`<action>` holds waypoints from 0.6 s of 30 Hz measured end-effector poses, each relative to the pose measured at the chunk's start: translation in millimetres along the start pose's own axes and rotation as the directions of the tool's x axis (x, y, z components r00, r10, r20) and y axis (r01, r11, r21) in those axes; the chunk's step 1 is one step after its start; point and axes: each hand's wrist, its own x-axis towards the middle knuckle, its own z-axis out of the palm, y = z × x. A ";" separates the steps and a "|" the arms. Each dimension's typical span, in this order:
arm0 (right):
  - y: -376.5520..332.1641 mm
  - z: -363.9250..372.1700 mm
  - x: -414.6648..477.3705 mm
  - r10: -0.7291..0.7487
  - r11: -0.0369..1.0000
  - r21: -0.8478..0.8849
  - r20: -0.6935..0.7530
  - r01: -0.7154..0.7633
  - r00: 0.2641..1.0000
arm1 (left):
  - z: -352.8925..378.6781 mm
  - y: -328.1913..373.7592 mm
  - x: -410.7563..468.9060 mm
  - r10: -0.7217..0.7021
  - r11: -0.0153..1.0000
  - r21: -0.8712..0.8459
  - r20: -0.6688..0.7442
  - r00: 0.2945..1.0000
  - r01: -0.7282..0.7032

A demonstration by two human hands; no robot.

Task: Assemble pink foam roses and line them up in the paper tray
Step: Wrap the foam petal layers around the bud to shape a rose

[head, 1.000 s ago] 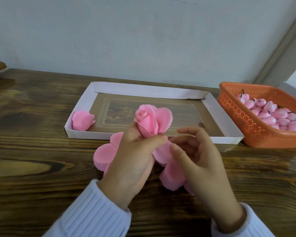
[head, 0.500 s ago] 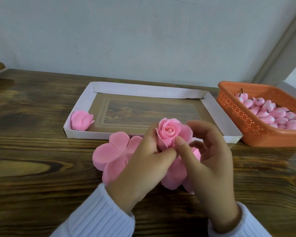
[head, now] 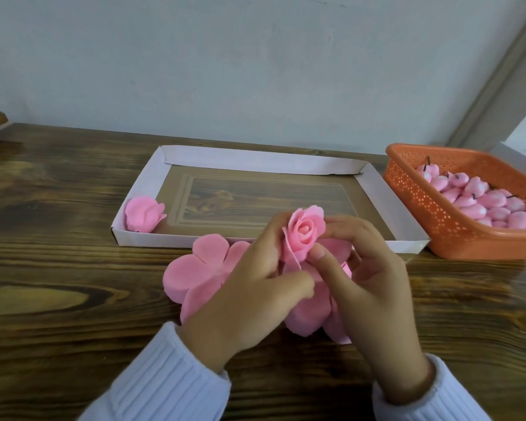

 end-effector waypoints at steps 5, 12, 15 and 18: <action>-0.9 -2.6 1.3 0.026 0.999 0.029 0.013 -0.026 1.000 | -6.7 2.3 1.2 -0.055 0.997 -0.053 0.039 0.998 0.057; -1.7 -3.2 0.4 -0.025 0.999 0.044 0.065 0.022 0.998 | -13.5 7.8 1.4 -0.095 0.991 0.095 0.051 0.994 0.090; -2.1 -2.1 -0.8 -0.054 0.996 0.071 0.107 0.047 0.993 | -13.7 10.5 1.5 -0.084 0.986 0.145 0.043 0.996 0.077; -1.9 -1.5 -1.1 -0.055 0.995 0.092 0.136 0.043 0.989 | -13.4 12.2 1.3 -0.051 0.990 0.137 0.101 0.994 0.037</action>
